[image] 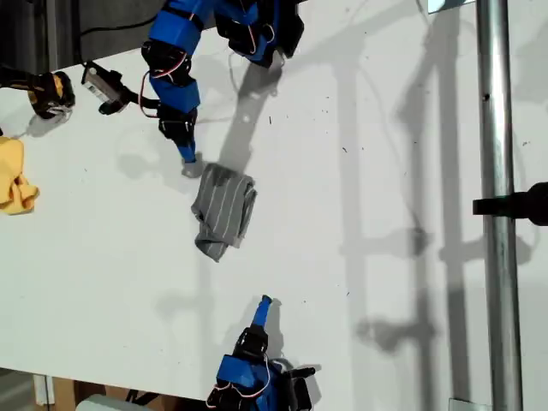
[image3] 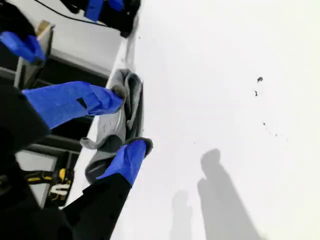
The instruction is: Grasp corners of a towel and fold twice.
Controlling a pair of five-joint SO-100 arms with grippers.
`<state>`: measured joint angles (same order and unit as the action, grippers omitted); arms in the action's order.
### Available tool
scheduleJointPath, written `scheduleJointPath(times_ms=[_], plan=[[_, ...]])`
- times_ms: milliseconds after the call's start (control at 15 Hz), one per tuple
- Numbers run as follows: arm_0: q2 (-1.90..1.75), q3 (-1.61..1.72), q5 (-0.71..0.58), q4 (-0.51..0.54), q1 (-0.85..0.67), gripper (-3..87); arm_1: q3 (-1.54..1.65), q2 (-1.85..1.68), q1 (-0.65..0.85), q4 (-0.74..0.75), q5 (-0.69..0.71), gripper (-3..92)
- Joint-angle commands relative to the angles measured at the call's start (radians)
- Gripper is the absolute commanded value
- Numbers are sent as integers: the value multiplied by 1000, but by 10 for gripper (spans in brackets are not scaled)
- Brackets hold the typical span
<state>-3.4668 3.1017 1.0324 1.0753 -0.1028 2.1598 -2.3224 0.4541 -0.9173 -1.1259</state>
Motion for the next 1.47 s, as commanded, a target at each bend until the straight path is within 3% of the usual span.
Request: scheduleJointPath(times_ms=[0,67,267,333,400,467,600,1400], plan=[[-6,17,29,-35,9,90,334,-347,-46,-5,-104,35],[-6,18,15,-8,-3,70,468,-506,-77,-37,-166,35],[-6,18,141,61,-57,69,678,-916,-112,-296,-295,33],[-6,18,229,104,-83,69,718,-954,-109,-379,-360,41],[-6,18,368,213,-124,69,732,-965,-103,-453,-354,54],[-3,18,308,215,-129,69,735,-966,-98,-512,-364,59],[-5,18,-69,215,-127,68,730,-965,-112,-511,-362,60],[-5,18,-67,213,-130,68,730,-965,-117,-511,-362,61]])
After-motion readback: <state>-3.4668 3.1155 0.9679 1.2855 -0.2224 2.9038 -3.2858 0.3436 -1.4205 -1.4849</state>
